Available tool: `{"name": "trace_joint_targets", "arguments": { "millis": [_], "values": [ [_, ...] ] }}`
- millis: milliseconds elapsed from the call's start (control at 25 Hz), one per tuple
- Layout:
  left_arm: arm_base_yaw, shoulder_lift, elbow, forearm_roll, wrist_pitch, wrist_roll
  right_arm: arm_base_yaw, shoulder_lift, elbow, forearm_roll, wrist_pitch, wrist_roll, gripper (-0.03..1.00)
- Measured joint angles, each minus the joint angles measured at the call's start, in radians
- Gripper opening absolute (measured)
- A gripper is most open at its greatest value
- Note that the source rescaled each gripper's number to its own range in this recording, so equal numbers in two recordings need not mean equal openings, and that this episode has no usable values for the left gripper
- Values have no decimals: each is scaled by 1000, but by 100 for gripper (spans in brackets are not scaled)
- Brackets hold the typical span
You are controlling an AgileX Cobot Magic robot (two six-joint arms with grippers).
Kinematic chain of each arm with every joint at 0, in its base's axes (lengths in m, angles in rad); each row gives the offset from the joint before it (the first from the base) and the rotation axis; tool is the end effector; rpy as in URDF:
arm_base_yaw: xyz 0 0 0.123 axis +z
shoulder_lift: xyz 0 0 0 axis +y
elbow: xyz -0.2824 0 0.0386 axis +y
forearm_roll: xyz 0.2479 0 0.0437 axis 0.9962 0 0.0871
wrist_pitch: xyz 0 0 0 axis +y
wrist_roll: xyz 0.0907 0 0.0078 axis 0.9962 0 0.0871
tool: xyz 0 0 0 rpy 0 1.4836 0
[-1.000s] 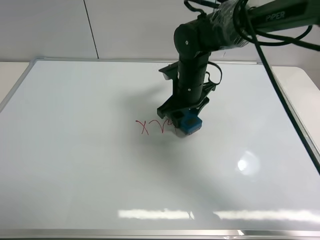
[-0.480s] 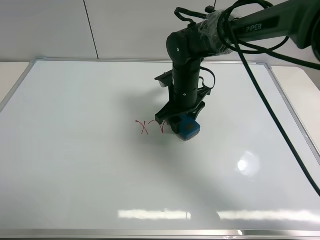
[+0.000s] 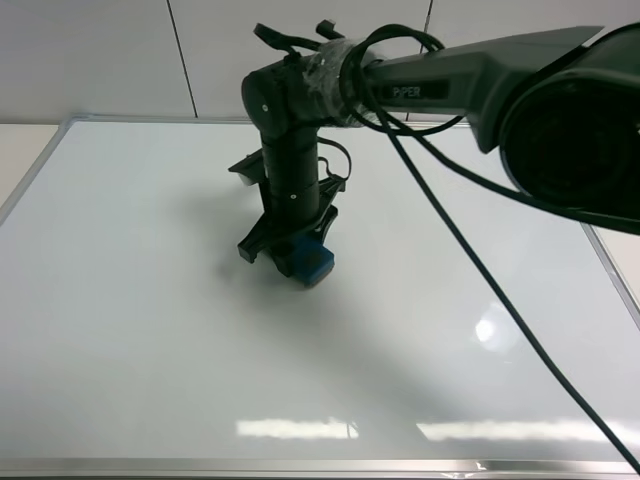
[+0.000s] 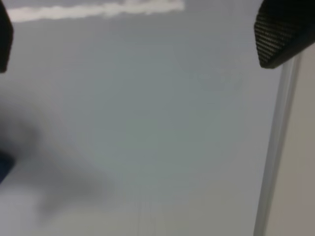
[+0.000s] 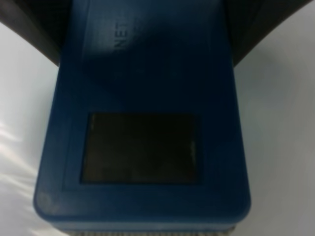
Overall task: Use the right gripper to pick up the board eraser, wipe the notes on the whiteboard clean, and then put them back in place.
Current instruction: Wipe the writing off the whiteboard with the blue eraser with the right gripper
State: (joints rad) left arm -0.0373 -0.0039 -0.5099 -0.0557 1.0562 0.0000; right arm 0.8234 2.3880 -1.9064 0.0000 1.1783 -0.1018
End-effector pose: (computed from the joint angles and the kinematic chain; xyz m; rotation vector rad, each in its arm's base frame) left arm -0.0067 -0.0042 0.2804 0.0407 2.0255 -0.0900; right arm 0.3208 0.3462 0.1210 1.4012 -2.8098 0.0011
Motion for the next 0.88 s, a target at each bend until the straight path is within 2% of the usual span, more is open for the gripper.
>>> {"name": "trace_joint_targets", "arguments": {
  "millis": [200,440,560,720,880],
  "values": [
    [0,0,0,0,0,0,55,39,-78,6,47,-11,0],
    [0,0,0,0,0,0,38,43,-86,28,52,-19,0],
    [0,0,0,0,0,0,0,43,-88,39,45,2,0],
    [0,0,0,0,0,0,-99,43,-94,23,37,40,0],
    [0,0,0,0,0,0,-196,42,-95,-27,44,69,0]
  ]
}}
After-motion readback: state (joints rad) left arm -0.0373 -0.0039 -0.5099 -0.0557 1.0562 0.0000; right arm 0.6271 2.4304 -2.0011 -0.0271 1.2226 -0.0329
